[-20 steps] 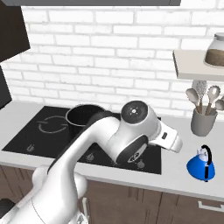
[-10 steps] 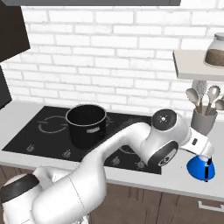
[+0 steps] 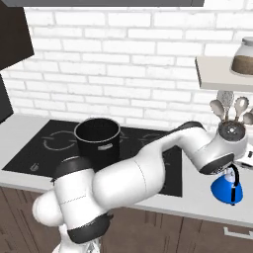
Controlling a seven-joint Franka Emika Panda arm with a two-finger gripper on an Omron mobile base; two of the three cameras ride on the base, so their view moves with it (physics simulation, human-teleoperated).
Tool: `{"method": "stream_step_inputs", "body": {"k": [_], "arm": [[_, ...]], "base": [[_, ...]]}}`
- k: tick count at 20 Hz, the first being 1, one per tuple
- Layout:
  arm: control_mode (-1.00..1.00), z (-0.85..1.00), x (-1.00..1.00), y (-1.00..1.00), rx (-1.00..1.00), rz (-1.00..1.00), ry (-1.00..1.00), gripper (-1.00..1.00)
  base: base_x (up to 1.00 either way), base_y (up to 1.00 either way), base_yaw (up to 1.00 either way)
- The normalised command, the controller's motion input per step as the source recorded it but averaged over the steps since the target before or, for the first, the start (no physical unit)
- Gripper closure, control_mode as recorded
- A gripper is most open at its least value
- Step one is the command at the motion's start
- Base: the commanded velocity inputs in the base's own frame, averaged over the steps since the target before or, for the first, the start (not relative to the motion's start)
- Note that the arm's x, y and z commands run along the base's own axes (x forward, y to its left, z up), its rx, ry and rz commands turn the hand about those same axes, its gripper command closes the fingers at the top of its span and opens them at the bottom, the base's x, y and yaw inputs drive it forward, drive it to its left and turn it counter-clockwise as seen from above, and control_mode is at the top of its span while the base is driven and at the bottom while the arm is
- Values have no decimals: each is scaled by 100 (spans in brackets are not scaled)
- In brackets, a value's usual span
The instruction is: Pick the kettle from the counter and place it on a stove burner. Then turn the burner on.
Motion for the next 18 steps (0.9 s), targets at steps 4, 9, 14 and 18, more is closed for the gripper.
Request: {"method": "stream_step_inputs", "body": {"k": [4,9,14,18], "arm": [[-100,-30,8,-28,7,19,3,-100],[-100,-50,17,0,-5,0,21,-100],[-100,-68,29,0,-2,2,27,-100],[-100,-35,10,0,4,3,1,-100]], "base": [[0,0,0],[0,0,0],[0,0,0],[0,0,0]]}}
